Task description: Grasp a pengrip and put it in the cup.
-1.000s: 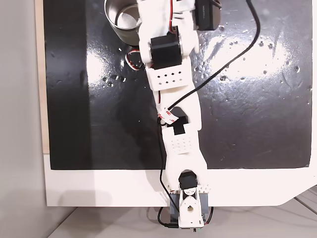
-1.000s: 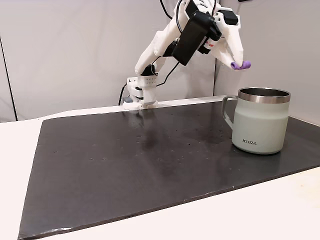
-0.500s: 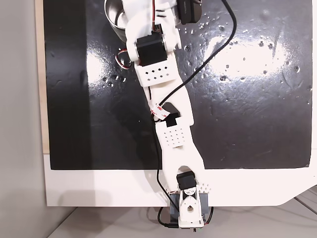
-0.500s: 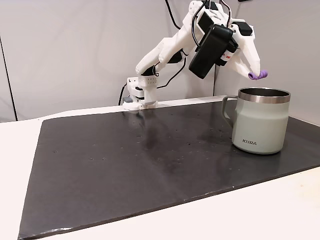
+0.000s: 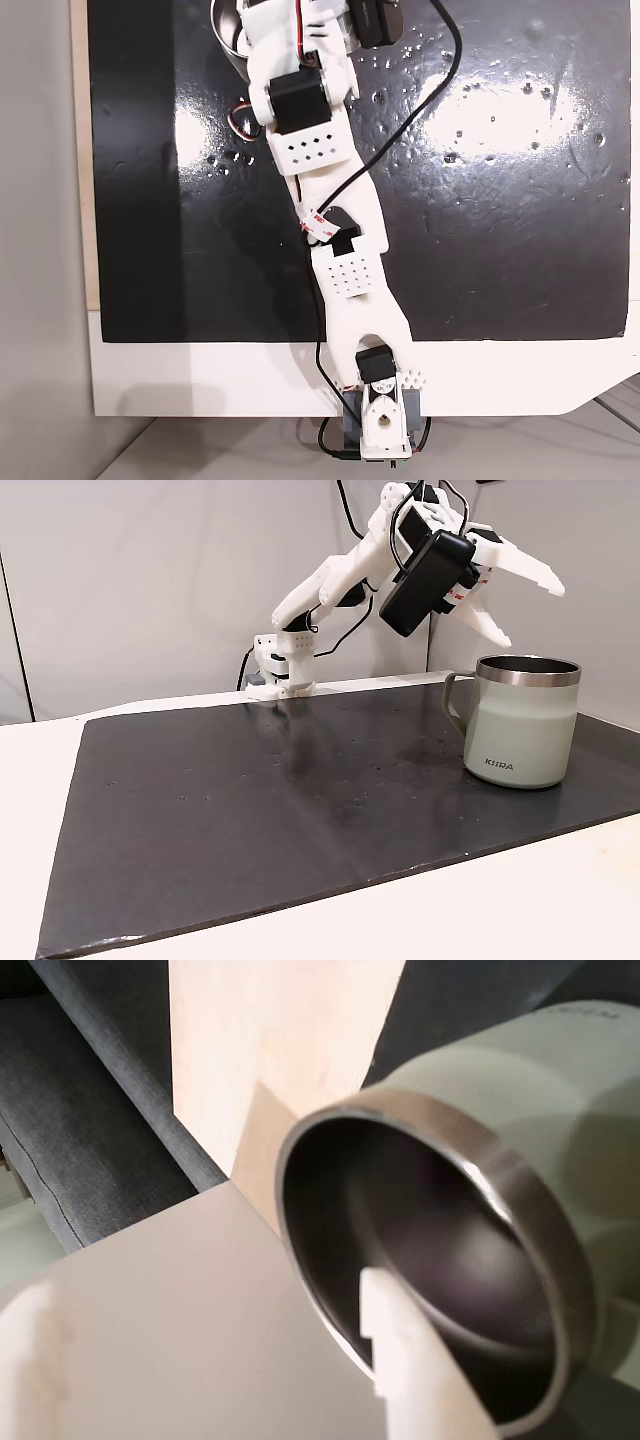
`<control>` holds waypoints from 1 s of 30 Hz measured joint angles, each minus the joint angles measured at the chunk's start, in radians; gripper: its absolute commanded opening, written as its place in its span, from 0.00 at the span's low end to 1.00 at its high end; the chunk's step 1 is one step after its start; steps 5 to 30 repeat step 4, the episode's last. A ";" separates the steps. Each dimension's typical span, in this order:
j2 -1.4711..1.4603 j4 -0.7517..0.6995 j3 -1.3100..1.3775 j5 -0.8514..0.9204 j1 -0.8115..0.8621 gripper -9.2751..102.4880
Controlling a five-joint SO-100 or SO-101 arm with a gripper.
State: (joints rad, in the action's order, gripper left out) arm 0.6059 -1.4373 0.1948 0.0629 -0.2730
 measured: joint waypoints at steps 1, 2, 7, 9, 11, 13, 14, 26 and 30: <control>0.000 0.000 0.000 0.000 0.000 0.39; 0.000 0.000 0.000 0.000 0.000 0.39; 0.000 0.000 0.000 0.000 0.002 0.38; 0.000 0.000 0.000 0.000 0.002 0.38; 0.000 0.000 0.000 0.000 0.002 0.38; 0.000 0.000 0.000 0.000 0.002 0.38; 0.000 0.000 0.000 0.000 0.002 0.38; 0.000 0.000 0.000 0.000 0.002 0.38; 0.000 0.000 0.000 0.000 0.002 0.38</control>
